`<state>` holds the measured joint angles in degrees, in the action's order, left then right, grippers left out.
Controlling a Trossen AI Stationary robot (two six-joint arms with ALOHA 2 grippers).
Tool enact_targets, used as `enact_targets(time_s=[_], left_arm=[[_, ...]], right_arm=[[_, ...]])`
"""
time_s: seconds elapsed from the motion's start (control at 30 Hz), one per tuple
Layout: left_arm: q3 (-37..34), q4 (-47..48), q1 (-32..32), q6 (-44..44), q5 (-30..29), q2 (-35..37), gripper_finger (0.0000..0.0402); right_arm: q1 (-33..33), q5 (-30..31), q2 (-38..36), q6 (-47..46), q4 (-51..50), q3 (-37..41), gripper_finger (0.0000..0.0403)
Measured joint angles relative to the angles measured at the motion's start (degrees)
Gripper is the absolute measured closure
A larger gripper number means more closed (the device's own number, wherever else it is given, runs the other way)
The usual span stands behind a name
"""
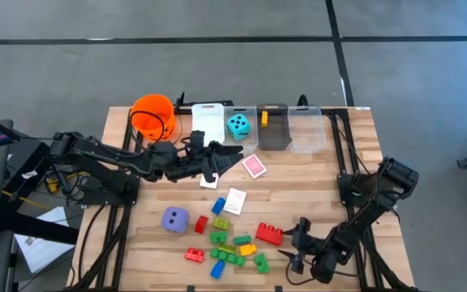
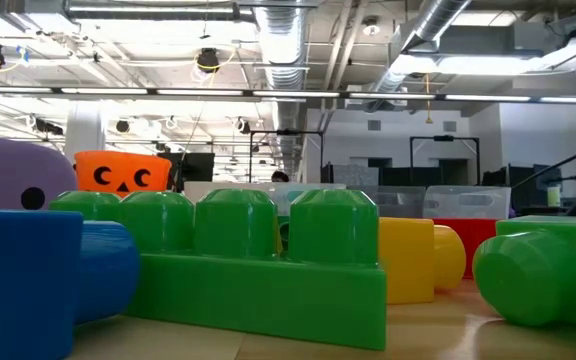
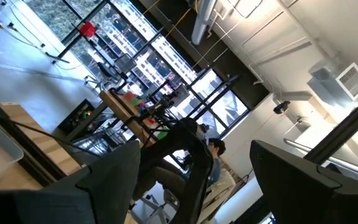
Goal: Pick & Place Toys
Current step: Put the large red game piece into the right transparent bin
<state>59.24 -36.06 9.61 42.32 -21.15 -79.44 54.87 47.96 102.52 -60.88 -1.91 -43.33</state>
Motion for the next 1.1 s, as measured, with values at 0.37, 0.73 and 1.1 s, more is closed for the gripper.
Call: enact_targets(time_s=[0.37,0.73,1.1], left_arm=[[0.0,0.1,2.1,0.0,0.0,0.0,0.0103],[0.0,0.3,2.2,0.0,0.0,0.0,0.0103],[0.0,0.3,2.2,0.0,0.0,0.0,0.0103]], right_arm=[[-2.9,-6.2,0.0,0.0,1.3,0.0,0.0052],[-3.9,-6.2,0.0,-0.1,0.7,0.0,0.0013],[-6.0,-6.4,-0.1,2.4,-2.4,0.0,0.0004]])
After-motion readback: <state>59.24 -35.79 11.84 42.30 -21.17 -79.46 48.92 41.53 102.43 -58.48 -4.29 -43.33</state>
